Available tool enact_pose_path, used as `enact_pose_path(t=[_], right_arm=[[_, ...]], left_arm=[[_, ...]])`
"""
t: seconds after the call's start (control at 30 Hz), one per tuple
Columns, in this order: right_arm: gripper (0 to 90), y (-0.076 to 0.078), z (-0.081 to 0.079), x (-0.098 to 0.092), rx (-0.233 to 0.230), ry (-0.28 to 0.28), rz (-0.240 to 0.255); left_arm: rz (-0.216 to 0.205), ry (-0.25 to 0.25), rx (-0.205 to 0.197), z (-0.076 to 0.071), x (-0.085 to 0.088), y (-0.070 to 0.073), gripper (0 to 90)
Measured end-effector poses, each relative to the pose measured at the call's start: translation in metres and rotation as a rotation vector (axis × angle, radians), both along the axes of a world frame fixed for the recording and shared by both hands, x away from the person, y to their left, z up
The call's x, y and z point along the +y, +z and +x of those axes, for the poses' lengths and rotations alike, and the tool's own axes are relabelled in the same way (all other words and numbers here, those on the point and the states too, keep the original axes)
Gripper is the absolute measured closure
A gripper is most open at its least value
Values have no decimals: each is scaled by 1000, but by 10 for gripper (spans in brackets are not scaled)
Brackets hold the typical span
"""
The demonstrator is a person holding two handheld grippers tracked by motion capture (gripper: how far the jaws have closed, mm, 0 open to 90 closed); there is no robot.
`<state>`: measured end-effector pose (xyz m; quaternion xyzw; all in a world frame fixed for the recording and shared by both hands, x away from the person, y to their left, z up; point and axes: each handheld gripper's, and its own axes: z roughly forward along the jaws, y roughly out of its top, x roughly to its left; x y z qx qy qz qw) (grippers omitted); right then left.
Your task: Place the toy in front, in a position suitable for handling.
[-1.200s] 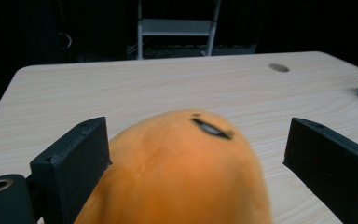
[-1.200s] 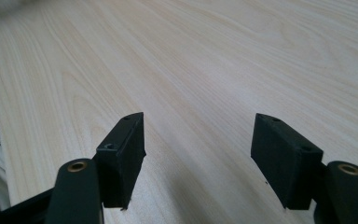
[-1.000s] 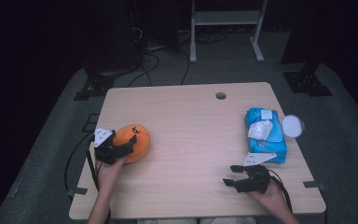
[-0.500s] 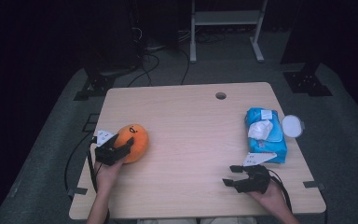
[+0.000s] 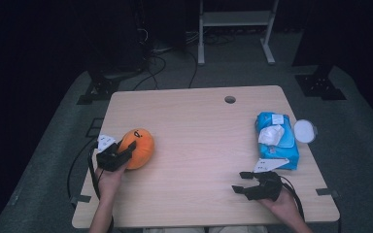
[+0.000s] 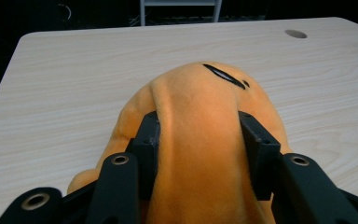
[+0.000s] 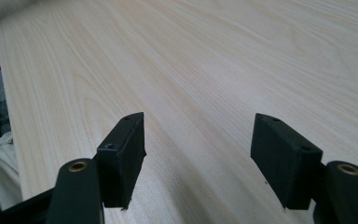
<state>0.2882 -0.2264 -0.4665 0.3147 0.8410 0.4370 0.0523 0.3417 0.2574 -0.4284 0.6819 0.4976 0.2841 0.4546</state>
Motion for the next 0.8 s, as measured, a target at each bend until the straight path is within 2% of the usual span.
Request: enact_pose_path(t=[0.13,0.23,0.3,0.37,0.6,0.73,0.8], right_arm=[[340,0,0,0,1,-1,2],[340,0,0,0,0,1,0],[340,0,0,0,0,0,0],[340,0,0,-1,0,0,2],[340,1,1,-1,-3,0,3],[340,1,1,-2,-3,-4,4],[340,1,1,-2,-4,-7,4]], left_arm=[[-21,-3,-14,-2,-1,4,585],[-54,-22,-46,-7,-4,13,585],[-60,-31,-52,-8,-6,15,585],[-80,-66,-65,-11,-14,22,585],[-107,-176,-95,-20,-42,36,584],[-127,-234,-96,-24,-57,40,584],[-127,-248,-93,-25,-61,40,583]])
